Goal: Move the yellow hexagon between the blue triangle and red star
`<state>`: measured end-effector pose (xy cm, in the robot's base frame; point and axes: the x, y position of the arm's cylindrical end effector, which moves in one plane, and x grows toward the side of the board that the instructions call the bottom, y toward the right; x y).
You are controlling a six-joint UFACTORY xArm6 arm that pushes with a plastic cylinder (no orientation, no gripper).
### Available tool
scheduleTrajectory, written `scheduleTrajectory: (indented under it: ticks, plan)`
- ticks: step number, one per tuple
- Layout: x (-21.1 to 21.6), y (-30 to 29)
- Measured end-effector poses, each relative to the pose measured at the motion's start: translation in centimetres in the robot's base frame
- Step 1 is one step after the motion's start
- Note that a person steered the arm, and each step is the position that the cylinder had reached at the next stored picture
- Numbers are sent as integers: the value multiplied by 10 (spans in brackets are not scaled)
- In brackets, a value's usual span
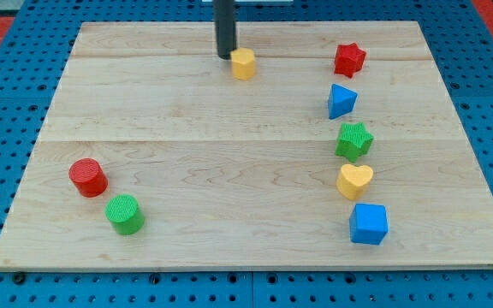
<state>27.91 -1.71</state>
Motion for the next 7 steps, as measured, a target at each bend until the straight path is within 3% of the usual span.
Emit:
scheduleTrajectory:
  ticks: [2,4,5,6,7]
  plan:
    - [21,10]
    - [38,101]
    - [39,61]
    - [74,46]
    - [85,87]
